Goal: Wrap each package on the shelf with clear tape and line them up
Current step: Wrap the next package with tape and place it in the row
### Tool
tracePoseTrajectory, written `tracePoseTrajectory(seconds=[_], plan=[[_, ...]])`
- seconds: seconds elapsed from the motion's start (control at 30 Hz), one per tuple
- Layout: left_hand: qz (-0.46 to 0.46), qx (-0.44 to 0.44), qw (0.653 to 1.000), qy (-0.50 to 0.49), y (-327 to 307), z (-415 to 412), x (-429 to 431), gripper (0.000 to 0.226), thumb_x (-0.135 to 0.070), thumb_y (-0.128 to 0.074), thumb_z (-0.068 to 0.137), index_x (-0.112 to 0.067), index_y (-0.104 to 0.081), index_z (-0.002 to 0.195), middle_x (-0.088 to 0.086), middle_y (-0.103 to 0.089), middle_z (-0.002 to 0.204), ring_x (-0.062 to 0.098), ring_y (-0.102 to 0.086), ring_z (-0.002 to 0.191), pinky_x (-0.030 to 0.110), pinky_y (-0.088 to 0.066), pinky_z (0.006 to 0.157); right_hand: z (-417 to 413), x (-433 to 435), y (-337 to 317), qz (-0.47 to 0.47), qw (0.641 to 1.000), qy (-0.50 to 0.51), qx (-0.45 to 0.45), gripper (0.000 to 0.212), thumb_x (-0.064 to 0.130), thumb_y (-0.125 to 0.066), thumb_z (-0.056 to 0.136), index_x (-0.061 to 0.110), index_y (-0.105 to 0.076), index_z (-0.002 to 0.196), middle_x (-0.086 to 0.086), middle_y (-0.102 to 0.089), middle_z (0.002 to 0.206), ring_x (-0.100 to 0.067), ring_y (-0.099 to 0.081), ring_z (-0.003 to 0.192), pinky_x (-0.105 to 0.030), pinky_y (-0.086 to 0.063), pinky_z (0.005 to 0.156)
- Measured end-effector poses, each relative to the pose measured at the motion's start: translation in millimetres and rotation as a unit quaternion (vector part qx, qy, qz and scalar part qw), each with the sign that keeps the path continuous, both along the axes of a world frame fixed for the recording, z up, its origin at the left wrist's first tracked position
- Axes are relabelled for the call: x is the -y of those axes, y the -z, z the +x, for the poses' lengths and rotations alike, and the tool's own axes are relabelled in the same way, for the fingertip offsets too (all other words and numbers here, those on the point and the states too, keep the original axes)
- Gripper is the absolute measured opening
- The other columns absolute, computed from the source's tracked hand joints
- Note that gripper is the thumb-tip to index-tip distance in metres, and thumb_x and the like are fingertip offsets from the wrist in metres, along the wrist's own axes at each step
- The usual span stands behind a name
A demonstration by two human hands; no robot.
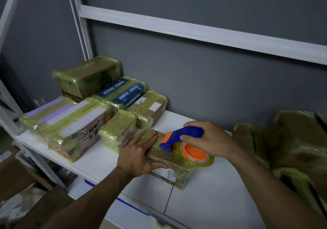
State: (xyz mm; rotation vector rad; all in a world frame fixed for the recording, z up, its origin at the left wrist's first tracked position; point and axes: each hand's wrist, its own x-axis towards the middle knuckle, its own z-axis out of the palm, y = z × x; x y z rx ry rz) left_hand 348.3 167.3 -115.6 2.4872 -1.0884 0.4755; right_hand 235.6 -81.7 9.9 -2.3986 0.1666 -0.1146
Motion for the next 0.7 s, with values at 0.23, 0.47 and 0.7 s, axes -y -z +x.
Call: tracePoseTrajectory(seconds=[0.23,0.47,0.7], plan=[[-0.003,0.007,1.000,0.013,3,1,4,0.112,-0.102,-0.049,0.061,-0.027,-0.056,0.144,-0.016,-0.047,0.152,0.016,-0.035,0.148,0.050,-0.034,0.116,-17,18,5,-0.002,1.000,0.023,0.001,0.047,0.070,-0.074,0.073,0.047,-0.066,0.113,0.027,-0.068,0.107,0.003,-0.063,0.103,-0.017,-0.057,0.075],[0.101,-0.006,0.993,0.060,-11,25,0,0.114,-0.101,-0.021,0.070,-0.029,-0.025,0.159,-0.012,-0.023,0.162,0.018,-0.005,0.156,0.058,0.010,0.123,-15,-1,7,-0.014,0.999,0.048,0.018,0.035,0.075,-0.064,0.073,0.052,-0.061,0.100,0.024,-0.068,0.097,0.003,-0.063,0.094,-0.020,-0.052,0.074],[0.034,-0.022,0.995,0.087,-3,7,15,0.116,-0.102,-0.043,0.064,-0.028,-0.039,0.155,-0.013,-0.029,0.161,0.007,-0.028,0.150,0.052,-0.015,0.121,-22,-7,11,0.040,0.996,0.079,0.001,0.040,0.058,-0.075,0.084,0.043,-0.064,0.119,0.022,-0.067,0.107,-0.004,-0.064,0.099,-0.020,-0.052,0.075]])
